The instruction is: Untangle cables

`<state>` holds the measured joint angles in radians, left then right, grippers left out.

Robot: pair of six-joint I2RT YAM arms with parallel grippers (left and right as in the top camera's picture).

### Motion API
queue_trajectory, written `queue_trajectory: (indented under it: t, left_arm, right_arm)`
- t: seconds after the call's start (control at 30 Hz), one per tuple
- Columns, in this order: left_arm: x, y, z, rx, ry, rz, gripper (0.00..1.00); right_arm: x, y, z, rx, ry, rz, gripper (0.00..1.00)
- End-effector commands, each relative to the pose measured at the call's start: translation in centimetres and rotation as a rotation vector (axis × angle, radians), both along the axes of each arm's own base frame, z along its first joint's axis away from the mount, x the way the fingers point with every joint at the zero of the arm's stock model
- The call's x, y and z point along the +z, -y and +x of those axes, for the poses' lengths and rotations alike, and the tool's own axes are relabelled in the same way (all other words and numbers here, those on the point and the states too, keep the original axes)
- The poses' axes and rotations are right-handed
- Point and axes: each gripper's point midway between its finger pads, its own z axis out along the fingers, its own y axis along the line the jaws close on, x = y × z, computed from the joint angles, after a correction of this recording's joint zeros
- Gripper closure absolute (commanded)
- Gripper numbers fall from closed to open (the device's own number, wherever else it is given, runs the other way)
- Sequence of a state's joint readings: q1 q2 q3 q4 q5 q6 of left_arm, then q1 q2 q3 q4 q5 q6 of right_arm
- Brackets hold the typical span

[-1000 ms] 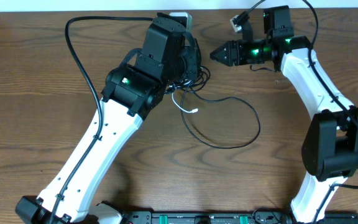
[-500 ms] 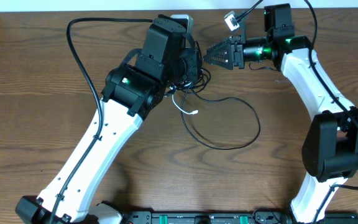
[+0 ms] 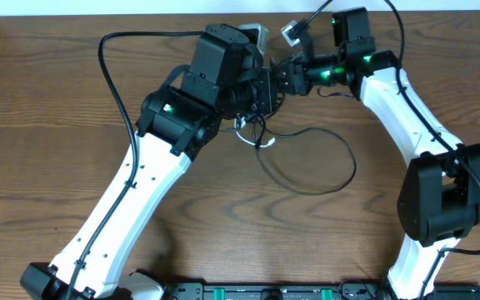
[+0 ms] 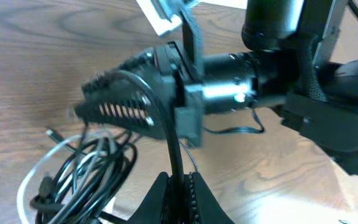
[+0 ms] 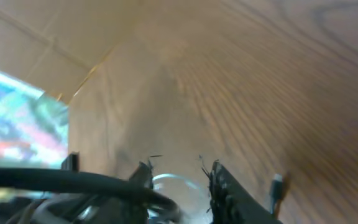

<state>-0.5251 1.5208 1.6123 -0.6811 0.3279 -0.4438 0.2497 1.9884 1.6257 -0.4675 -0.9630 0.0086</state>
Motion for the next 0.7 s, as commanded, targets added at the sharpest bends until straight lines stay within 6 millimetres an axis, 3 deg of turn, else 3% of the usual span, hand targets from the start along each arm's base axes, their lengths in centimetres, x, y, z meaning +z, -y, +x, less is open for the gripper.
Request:
queue_trajectory:
  t: [0.0,0.23,0.43,0.67]
  left_arm:
    - [2.8,-0.1,-1.7,-0.028,0.022,-0.071,0.93]
    - [3.7,-0.9,-3.0,-0.028,0.025,-0.072,0.93]
    - [4.2,-1.4,-3.4,-0.020,0.034,-0.075,0.93]
    - [4.6,-3.6,-2.7,0.037,0.035,-0.074,0.92]
  right_arm:
    - [-0.4,3.0,3.0,-0.254,-0.059,-0.100,0.79]
    - [-0.8,7.6,6.1,-0.482,-0.122,-0.113,0.88]
    - [-3.4,14.3,7.3,-0.737,-0.221,-0.234,0.93]
    - [-5.5,23.0,6.7,-0.937,-0.321,-0.339,0.93]
